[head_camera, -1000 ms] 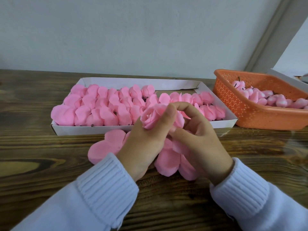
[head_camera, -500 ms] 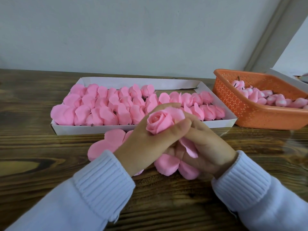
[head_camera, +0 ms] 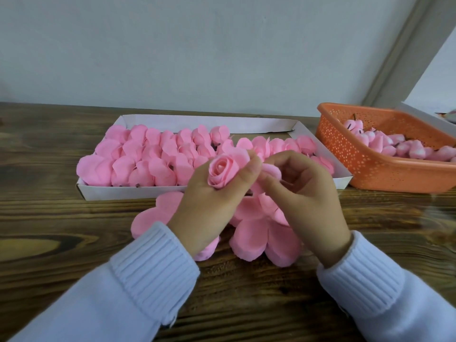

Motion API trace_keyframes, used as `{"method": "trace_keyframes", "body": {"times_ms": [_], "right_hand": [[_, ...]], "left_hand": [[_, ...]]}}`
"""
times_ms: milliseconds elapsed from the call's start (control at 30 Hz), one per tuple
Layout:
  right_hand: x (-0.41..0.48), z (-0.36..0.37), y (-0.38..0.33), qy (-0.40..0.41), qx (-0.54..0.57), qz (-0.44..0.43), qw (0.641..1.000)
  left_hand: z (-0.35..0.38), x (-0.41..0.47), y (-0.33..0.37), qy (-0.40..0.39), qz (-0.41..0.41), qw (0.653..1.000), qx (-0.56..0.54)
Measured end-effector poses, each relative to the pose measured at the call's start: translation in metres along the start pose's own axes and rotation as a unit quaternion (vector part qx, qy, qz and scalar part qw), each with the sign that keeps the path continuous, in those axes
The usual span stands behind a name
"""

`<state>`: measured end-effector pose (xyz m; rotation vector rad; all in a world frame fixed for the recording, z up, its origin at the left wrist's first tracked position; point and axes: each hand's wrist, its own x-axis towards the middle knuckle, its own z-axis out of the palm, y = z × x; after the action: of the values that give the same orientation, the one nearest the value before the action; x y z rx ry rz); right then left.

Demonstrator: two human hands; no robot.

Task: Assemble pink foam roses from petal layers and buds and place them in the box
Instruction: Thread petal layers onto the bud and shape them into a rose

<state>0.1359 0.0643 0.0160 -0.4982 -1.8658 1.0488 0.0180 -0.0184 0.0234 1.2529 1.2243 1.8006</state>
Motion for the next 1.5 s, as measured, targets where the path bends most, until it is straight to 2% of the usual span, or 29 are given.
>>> {"method": "trace_keyframes", "body": {"times_ms": [100,267,533,633,733,867,1000,1100,1200,1267,1300,1367,1433,1500], "right_hand": [[-0.003,0.001,-0.004,0.025,-0.009,-0.051,0.998],[-0.003,0.001,-0.009,0.048,-0.003,-0.071,0.996],[-0.003,0.002,-0.015,0.030,0.121,-0.083,0.989],[-0.004,0.000,-0.017,0.041,0.078,-0.128,0.988],[-0.005,-0.002,-0.020,-0.001,-0.022,-0.206,0.978],[-0.007,-0.002,-0.024,-0.045,-0.032,-0.250,0.967],[-0.008,0.002,-0.018,-0.077,-0.055,-0.199,0.975],[-0.008,0.004,-0.017,-0.087,-0.038,-0.167,0.981],[-0.007,0.003,-0.018,-0.100,-0.005,-0.146,0.984],[-0.006,0.004,-0.018,-0.105,0.072,-0.095,0.987],[-0.006,0.003,-0.019,-0.092,0.147,-0.050,0.984],[-0.002,0.000,-0.018,-0.048,0.284,0.045,0.956],[0.001,-0.003,-0.014,-0.028,0.309,0.103,0.945],[0.001,-0.001,-0.012,-0.055,0.298,0.156,0.940]], "left_hand": [[-0.001,0.000,-0.002,-0.016,0.001,1.000,0.020],[0.000,0.000,-0.003,-0.038,0.002,0.999,0.017],[0.000,0.001,-0.002,-0.078,-0.001,0.997,-0.020],[-0.001,0.000,-0.004,-0.069,-0.011,0.998,0.000],[-0.002,0.002,-0.004,-0.097,-0.019,0.994,0.038],[-0.001,0.003,-0.007,-0.101,-0.008,0.994,0.033],[0.000,0.003,-0.008,-0.120,0.022,0.989,0.086],[-0.002,0.000,-0.010,-0.113,0.004,0.992,0.056],[0.001,-0.001,-0.005,-0.141,0.044,0.988,0.051],[0.003,0.000,-0.005,-0.138,0.048,0.989,0.036],[0.003,-0.001,-0.006,-0.132,0.044,0.990,0.017],[0.002,0.000,-0.009,-0.111,0.040,0.993,-0.007],[0.001,0.000,-0.008,-0.084,0.039,0.995,-0.028],[0.000,0.001,-0.009,-0.049,0.020,0.997,-0.056]]}}
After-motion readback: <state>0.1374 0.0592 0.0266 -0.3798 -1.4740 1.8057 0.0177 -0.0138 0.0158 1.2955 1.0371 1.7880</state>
